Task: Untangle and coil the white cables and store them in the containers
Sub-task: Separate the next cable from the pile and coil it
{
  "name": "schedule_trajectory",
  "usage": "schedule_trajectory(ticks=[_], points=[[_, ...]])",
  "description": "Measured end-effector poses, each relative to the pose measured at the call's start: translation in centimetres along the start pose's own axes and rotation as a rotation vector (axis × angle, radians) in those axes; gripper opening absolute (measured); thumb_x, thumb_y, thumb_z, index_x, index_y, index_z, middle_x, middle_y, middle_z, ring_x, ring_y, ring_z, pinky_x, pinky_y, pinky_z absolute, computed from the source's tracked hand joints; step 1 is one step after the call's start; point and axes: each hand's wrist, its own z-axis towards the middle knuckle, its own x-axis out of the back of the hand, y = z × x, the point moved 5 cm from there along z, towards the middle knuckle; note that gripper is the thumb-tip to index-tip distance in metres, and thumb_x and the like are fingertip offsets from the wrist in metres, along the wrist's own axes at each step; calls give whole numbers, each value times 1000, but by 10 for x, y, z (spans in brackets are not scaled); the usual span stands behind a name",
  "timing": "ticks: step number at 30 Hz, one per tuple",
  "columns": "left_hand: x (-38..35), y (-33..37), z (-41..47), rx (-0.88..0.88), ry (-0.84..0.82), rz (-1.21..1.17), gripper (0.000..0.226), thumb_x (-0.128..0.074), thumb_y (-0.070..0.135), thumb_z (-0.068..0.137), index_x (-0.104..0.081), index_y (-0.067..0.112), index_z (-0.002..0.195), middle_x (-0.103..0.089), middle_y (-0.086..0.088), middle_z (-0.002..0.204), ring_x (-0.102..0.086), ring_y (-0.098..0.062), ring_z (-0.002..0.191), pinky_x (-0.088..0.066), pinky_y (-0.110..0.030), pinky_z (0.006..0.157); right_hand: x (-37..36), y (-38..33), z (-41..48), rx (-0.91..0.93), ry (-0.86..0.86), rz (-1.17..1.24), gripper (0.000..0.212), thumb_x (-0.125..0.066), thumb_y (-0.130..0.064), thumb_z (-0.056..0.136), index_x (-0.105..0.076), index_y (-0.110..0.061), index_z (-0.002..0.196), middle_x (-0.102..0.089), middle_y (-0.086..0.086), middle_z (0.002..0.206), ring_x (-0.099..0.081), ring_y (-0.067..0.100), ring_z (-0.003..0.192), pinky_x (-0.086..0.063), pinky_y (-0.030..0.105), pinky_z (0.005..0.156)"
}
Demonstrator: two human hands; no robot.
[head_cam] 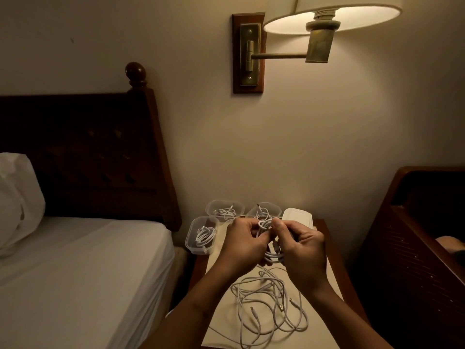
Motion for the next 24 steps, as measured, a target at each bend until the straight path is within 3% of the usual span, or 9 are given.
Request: schedule_trajectory(ticks=[4, 6, 9, 12, 16, 18, 21, 22, 24], points=[[5, -1, -1, -90, 211, 505, 9, -67, 22, 92, -75, 24, 94, -71, 3, 79, -66, -13, 66, -56, -31, 56, -4, 6, -9, -78, -41, 66, 18, -60, -9, 98, -78, -11, 95, -69, -1, 68, -58, 5, 57, -45, 18, 51], [9, -2, -5, -94, 261, 588, 17, -65, 24, 91, -76, 27, 103, -74, 5, 86, -64, -12, 73, -46, -22, 56, -7, 6, -12, -110, -85, 91, 16, -61, -8, 97, -77, -9, 97, -68, -6, 66, -60, 5, 59, -49, 18, 54], [12, -7, -6, -139, 250, 639, 25, -55, 31, 92, -72, 30, 110, -67, 4, 103, -61, -13, 91, -49, -26, 71, -6, 7, -12, -231, -135, 236, 21, -62, -19, 92, -77, -7, 100, -58, -3, 60, -51, 10, 55, -45, 23, 49], [9, -6, 0, -235, 47, 454, 26, -46, 24, 91, -69, 22, 103, -58, 2, 112, -57, -16, 100, -53, -41, 85, -5, 10, -9, -370, -197, 377, 32, -57, -26, 91, -75, -4, 105, -50, 4, 60, -45, 12, 54, -42, 27, 49], [7, -4, -1, -201, -151, 200, 21, -47, 15, 94, -66, 7, 95, -60, -17, 84, -53, -39, 77, -47, -57, 70, -5, 12, -6, -424, -227, 372, 34, -53, -28, 93, -75, -5, 105, -51, 5, 64, -45, 12, 58, -42, 27, 55], [6, -2, -1, -188, -224, 162, 20, -52, 14, 92, -70, 11, 101, -63, -17, 89, -56, -39, 82, -52, -49, 73, -3, 14, -4, -442, -239, 323, 33, -50, -26, 98, -75, -6, 104, -54, 0, 66, -47, 10, 61, -41, 26, 58], [12, 0, -3, -154, -326, 1, 15, -62, 10, 97, -71, 21, 101, -69, 3, 87, -63, -18, 81, -54, -29, 74, 1, 8, 1, -440, -342, 346, 31, -54, -26, 99, -72, -3, 110, -58, 0, 72, -52, 6, 65, -43, 24, 61], [14, 0, -3, -135, -350, -61, 10, -60, 16, 99, -70, 17, 99, -66, 5, 82, -59, -13, 77, -49, -26, 71, 3, 6, 4, -428, -380, 349, 32, -59, -25, 91, -70, -3, 111, -61, 2, 76, -55, 7, 68, -44, 25, 63], [20, -5, -2, -83, -369, -222, 32, -53, 31, 99, -65, 1, 96, -52, -6, 77, -42, -19, 70, -37, -29, 67, 8, 3, 8, -412, -425, 314, 37, -61, -19, 80, -69, -4, 114, -69, 4, 86, -60, 11, 76, -46, 26, 67]])
